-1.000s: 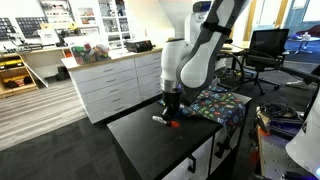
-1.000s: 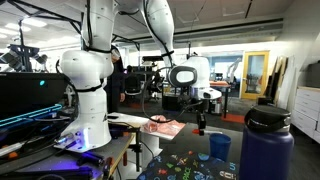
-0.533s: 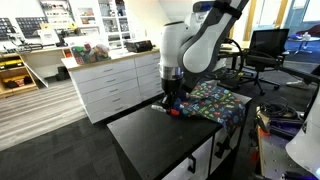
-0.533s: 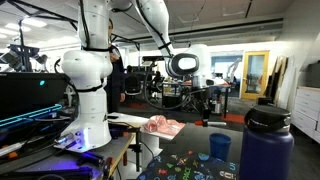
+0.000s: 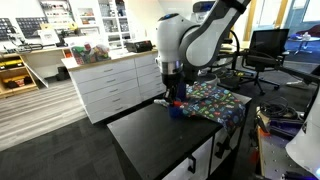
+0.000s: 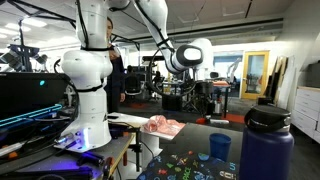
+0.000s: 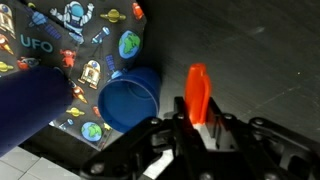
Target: Pick up the pen from the table and put it in the blue cup.
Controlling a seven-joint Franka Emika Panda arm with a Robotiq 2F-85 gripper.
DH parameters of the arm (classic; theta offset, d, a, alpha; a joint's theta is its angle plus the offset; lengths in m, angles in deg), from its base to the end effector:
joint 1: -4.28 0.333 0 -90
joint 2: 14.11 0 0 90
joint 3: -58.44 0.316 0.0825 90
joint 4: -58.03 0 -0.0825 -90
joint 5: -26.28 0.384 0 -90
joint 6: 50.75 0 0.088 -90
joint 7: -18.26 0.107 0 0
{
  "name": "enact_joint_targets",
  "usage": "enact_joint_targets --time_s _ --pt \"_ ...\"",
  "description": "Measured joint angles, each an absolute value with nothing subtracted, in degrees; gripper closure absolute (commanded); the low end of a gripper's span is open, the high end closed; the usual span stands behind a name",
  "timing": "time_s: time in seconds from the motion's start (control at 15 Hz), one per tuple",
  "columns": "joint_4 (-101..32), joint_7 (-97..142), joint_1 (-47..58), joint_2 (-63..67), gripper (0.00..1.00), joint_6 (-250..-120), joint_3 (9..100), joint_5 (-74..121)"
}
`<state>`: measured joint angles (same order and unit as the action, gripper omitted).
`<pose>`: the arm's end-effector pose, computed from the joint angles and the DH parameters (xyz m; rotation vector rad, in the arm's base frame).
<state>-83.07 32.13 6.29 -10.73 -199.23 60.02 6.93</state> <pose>0.4843 0.0368 0.2778 2.9626 0.1527 0.1434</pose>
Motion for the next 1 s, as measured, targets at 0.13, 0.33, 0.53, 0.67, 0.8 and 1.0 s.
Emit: enact_joint_targets --time_s 0.13,0.33,0.53,0.67,0.8,1.0 --pt "-82.2 32.4 6.3 -11.0 0.92 -197.5 60.0 4.9" --pt "-81.1 32.7 6.3 -11.4 0.92 -195.5 60.0 2.4" --pt "-80.7 32.9 6.3 -12.1 0.92 -194.2 60.0 0.4" --pt "-80.7 33.0 6.2 -13.1 0.92 -194.1 59.9 0.2" --pt "-80.7 33.0 6.0 -14.5 0.92 -194.1 59.8 0.6" --pt "-81.0 32.6 5.7 -17.3 0.92 -191.6 59.7 0.9"
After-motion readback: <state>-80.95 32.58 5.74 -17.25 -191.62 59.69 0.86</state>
